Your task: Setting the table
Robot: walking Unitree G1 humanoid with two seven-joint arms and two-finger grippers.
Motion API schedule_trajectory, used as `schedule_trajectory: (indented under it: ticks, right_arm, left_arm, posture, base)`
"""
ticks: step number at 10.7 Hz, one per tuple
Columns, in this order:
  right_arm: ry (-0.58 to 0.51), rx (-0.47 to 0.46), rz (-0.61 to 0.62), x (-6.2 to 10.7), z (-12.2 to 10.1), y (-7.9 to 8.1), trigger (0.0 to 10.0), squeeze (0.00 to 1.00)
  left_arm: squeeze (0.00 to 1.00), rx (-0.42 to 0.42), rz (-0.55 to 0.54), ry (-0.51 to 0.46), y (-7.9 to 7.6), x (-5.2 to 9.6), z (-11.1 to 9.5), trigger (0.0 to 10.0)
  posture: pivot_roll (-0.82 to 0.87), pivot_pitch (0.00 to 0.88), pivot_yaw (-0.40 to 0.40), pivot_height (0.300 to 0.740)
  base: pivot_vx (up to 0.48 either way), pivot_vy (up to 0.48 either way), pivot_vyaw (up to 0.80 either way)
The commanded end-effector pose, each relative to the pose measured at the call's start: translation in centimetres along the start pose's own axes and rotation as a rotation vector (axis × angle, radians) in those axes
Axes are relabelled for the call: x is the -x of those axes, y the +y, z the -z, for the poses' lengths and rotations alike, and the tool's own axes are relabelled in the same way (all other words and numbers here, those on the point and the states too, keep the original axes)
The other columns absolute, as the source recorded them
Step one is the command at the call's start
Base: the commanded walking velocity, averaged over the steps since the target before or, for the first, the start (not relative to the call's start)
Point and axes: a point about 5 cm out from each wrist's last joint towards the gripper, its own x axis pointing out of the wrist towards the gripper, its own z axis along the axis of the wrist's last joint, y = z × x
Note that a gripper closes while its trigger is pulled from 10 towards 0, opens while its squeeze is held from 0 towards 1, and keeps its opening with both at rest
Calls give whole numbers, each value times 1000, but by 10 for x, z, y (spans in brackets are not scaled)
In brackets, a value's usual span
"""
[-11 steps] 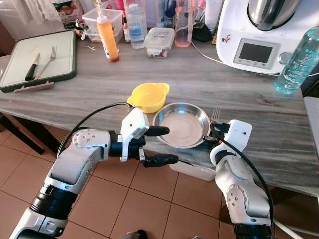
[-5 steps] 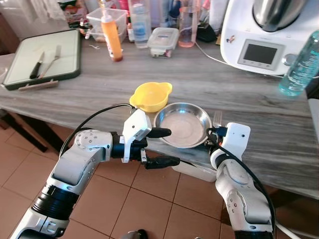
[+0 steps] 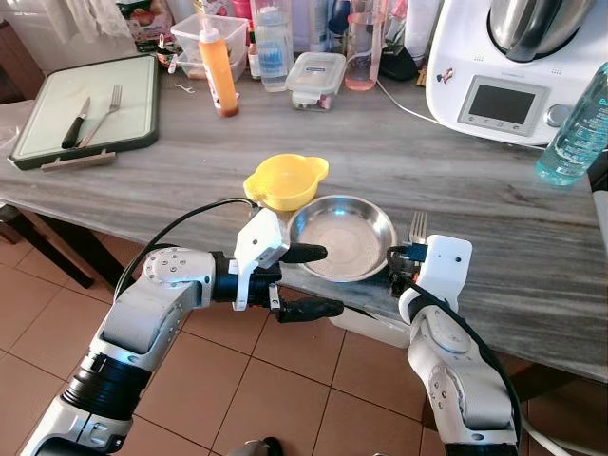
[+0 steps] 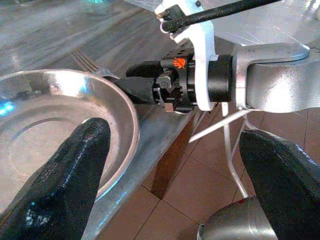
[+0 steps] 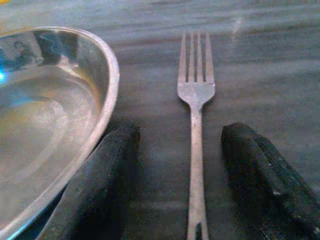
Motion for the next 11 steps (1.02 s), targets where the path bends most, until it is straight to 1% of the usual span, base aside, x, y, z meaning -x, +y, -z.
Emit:
schedule_trajectory:
  ticks: [1, 2, 3, 4, 5, 6, 7, 9, 10, 11]
  right_arm:
    - [34, 7, 42, 4, 9, -4, 10000, 1000]
    - [12, 2, 56, 7, 6, -6, 10000, 1000]
    - [-26, 34, 75, 12, -1, -11, 10000, 1000]
    - [-52, 47, 84, 15, -5, -14, 10000, 1000]
    - [-117, 66, 96, 21, -13, -19, 10000, 1000]
    - [-175, 114, 98, 25, -19, -22, 10000, 1000]
    - [-251, 119, 83, 30, -27, -21, 10000, 1000]
    - [-413, 263, 40, 39, -47, -13, 10000, 1000]
    - [-486, 329, 44, 44, -56, -13, 10000, 1000]
    - [-545, 409, 81, 49, -63, -18, 10000, 1000]
  left_arm:
    - [0, -13, 6, 10, -2, -1, 0, 10000]
    - [0, -12, 7, 11, -2, -1, 0, 10000]
    - [0, -10, 9, 11, -2, -1, 0, 10000]
    - [0, -8, 10, 11, -3, -1, 0, 10000]
    - [0, -6, 15, 11, -3, -1, 0, 10000]
    - [0, -8, 17, 11, -3, -2, 0, 10000]
    - [0, -9, 17, 4, -3, -2, -1, 10000]
    - [0, -14, 6, -10, -2, -3, -3, 10000]
    - [0, -14, 1, -14, -1, -3, -3, 10000]
    - [0, -15, -7, -21, -1, -3, -4, 10000]
  posture:
    - [-17, 133, 79, 740]
    - [-17, 133, 80, 740]
    - [-17, 133, 78, 740]
    - [-17, 133, 78, 740]
    - [-17, 133, 78, 740]
    - [-24, 133, 80, 740]
    - [-24, 133, 80, 740]
    - [-24, 131, 80, 740]
    - [-27, 125, 76, 740]
    - [-27, 125, 76, 740]
  base:
    - [0, 0, 0]
    - [0, 0, 0]
    - [0, 0, 0]
    - [0, 0, 0]
    - [0, 0, 0]
    - [0, 0, 0]
    - [0, 0, 0]
    - [0, 0, 0]
    - [0, 0, 0]
    - [0, 0, 0]
